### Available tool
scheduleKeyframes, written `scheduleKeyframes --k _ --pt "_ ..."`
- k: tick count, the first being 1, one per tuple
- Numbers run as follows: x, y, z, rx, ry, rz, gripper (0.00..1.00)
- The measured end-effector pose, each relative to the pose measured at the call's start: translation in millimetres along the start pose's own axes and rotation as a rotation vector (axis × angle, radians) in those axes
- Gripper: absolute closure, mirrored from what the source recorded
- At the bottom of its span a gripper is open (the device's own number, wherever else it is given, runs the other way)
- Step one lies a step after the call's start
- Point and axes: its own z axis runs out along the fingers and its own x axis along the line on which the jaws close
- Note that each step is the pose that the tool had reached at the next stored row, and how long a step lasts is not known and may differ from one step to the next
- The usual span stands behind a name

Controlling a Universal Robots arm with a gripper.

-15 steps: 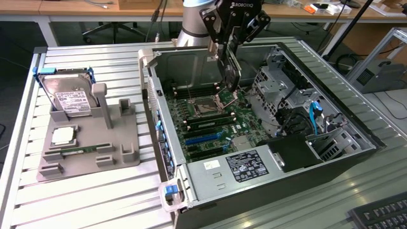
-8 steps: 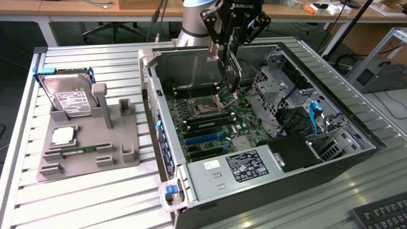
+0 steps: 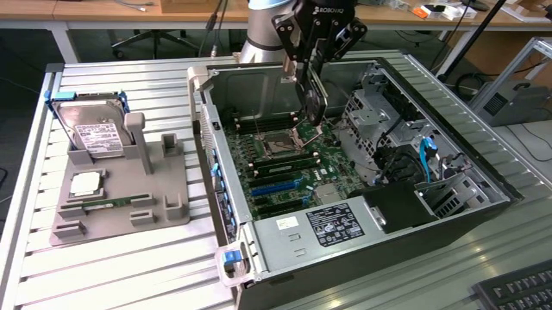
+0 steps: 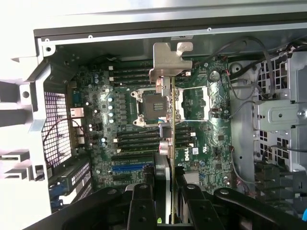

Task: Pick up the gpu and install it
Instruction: 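Pick up the gpu and move the gpu toward the slot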

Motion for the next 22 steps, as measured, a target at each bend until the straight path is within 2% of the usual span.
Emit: scheduleKeyframes --k 22 --pt "-3.3 0.3 5.6 0.0 0.0 0.0 0.73"
